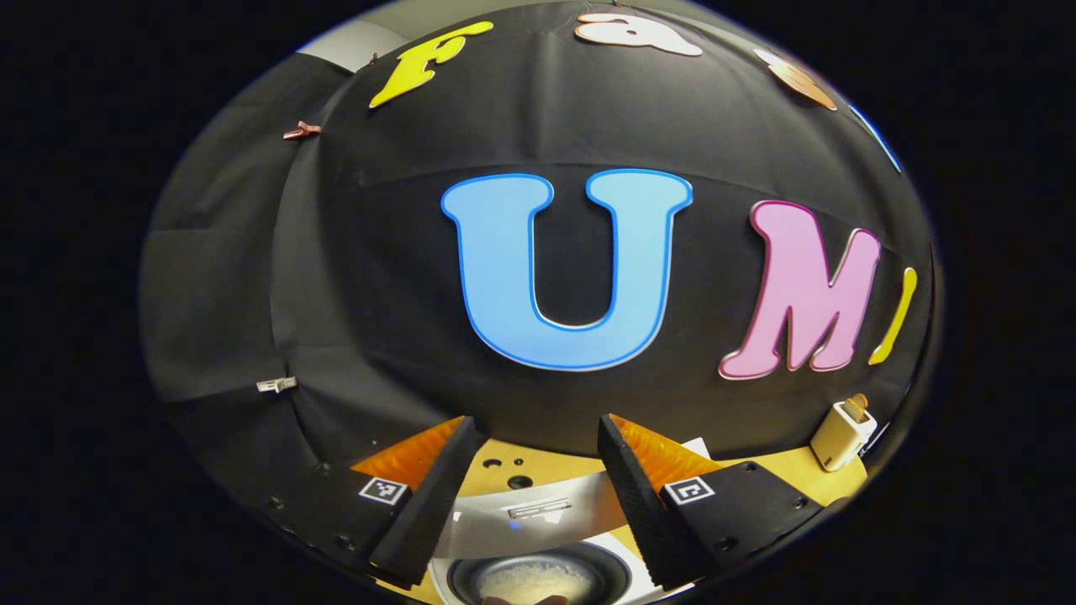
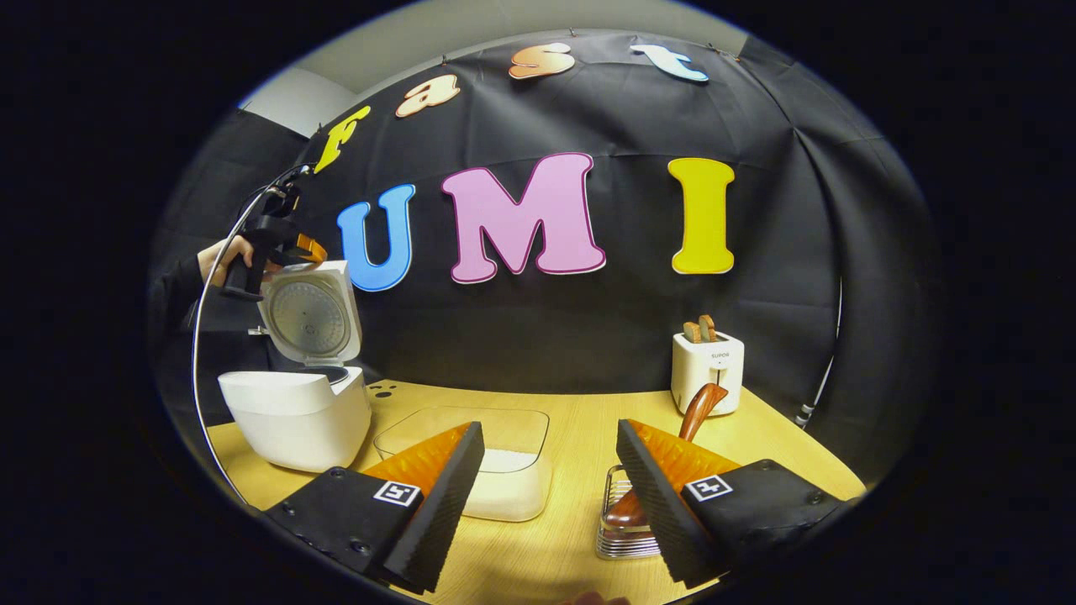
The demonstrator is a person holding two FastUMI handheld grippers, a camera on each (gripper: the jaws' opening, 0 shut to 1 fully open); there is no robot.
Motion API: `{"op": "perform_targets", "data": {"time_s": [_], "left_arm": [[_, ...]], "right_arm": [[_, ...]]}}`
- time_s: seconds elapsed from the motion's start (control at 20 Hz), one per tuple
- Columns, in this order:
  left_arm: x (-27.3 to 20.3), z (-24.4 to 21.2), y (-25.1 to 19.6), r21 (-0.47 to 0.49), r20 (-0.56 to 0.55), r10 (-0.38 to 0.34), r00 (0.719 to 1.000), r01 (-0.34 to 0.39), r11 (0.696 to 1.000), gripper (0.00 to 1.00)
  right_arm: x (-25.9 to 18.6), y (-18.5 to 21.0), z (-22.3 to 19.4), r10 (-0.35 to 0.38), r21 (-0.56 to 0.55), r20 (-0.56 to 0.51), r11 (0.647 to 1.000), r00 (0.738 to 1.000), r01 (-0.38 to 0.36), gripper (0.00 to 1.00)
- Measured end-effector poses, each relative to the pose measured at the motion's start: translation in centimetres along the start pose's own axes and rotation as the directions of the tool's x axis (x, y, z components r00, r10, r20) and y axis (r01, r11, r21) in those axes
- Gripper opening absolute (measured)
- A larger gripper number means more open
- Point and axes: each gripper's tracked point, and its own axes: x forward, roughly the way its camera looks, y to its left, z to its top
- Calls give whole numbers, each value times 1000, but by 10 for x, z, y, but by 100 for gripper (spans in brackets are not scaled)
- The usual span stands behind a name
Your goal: Close the left gripper, press the button to open the rice cooker; take a wooden spoon from the chopstick holder with the right hand, scoop a spoonful of rice and pour it into the rice cooker, then put the wooden spoon back into the chopstick holder.
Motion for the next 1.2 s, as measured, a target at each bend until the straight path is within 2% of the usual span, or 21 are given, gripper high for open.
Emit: {"op": "perform_targets", "data": {"time_s": [0.2, 0.45, 0.8, 1.2], "left_arm": [[-40, -46, -19, -14, -30, -41, 999, 41, 999, 95], [-65, -110, -34, -29, -75, -59, 995, 57, 998, 94], [-73, -156, -40, 15, -105, -31, 994, 32, 999, 94], [-72, -193, -41, 38, -171, 7, 985, -1, 999, 94]], "right_arm": [[-13, 6, -4, 29, 13, 3, 1000, 1000, -29, 98], [-23, 14, -8, 52, 5, -2, 999, 999, -52, 98], [-40, 16, -23, 66, 9, -10, 998, 998, -66, 98], [-42, 7, -44, 56, 85, -35, 995, 998, -53, 98]]}}
